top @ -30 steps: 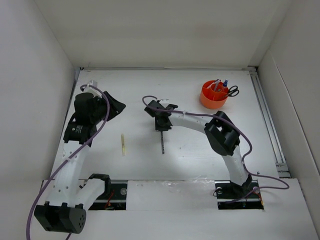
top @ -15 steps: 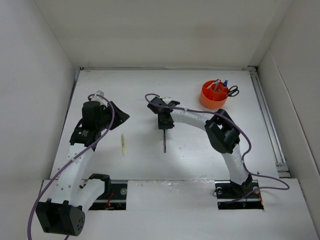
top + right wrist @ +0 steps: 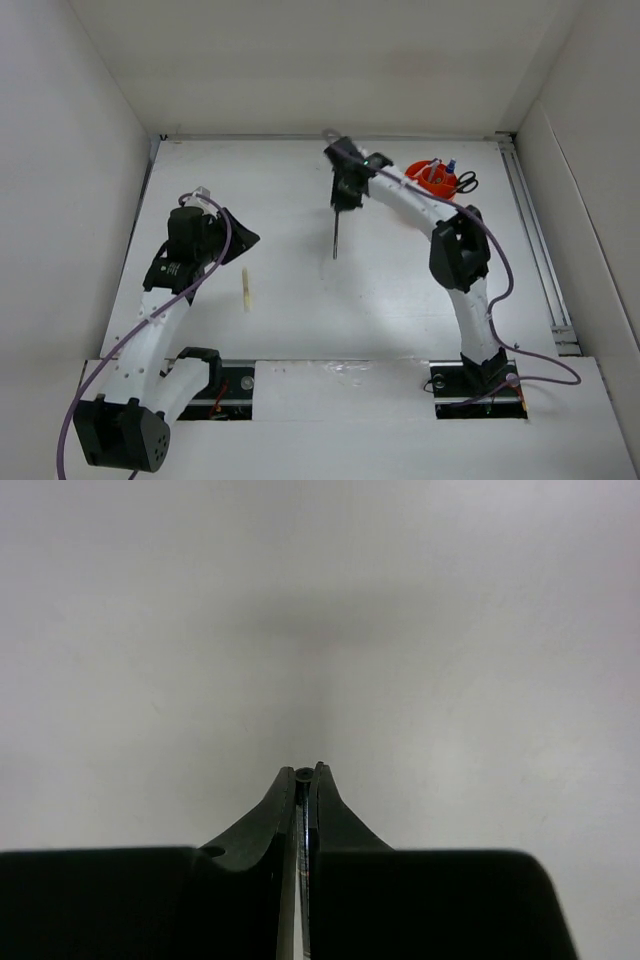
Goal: Sort the stationery into containers
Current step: Pick up the pen from the center of the board, then place the pen in the storage box.
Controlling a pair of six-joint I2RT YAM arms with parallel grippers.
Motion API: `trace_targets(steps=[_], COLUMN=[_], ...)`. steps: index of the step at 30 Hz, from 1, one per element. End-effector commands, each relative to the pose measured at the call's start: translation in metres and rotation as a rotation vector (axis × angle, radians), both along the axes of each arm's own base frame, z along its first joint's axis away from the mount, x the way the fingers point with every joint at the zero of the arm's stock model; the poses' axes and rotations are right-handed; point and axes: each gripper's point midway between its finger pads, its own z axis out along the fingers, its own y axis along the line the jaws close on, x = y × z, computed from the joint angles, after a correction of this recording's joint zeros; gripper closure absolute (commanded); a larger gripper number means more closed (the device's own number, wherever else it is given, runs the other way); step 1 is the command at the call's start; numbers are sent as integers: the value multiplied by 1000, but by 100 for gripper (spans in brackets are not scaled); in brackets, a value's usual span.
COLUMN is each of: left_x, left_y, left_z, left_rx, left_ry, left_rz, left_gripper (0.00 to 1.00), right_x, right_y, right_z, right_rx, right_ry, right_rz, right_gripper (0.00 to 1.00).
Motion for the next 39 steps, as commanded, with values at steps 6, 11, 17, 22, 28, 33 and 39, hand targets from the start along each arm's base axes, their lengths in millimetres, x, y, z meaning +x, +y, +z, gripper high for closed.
trace_targets(steps=[6,11,17,22,28,33,39], left_x=[12,16,32,42,48,47,47], left_y=[1,1,0,-3,-3,-5,-5], left_z=[9,13,16,20,19,20,20], left_rx=[14,29,46,47,55,50,50], left_ry=[-38,-48,-62,-78,-70,-70,-70], left_rz=[3,-8,-20,-32,-37,-45,-45], left_gripper=[60,59,57,57,56,56,56], right_x=[151,158,162,164,161,160,159], right_y=[-188,-299,-348,-356,-343,-336,-323], right_z=[225,273,281,268,237,222,208], right_rx=[62,-115,-253,-336,-399,-430,-457], right_ry=[-606,-805,-858,-835,-792,-773,-756], right_rz=[-533,-809,-873,-871,-816,-804,-791], right_gripper=[100,100,100,100,100,100,100])
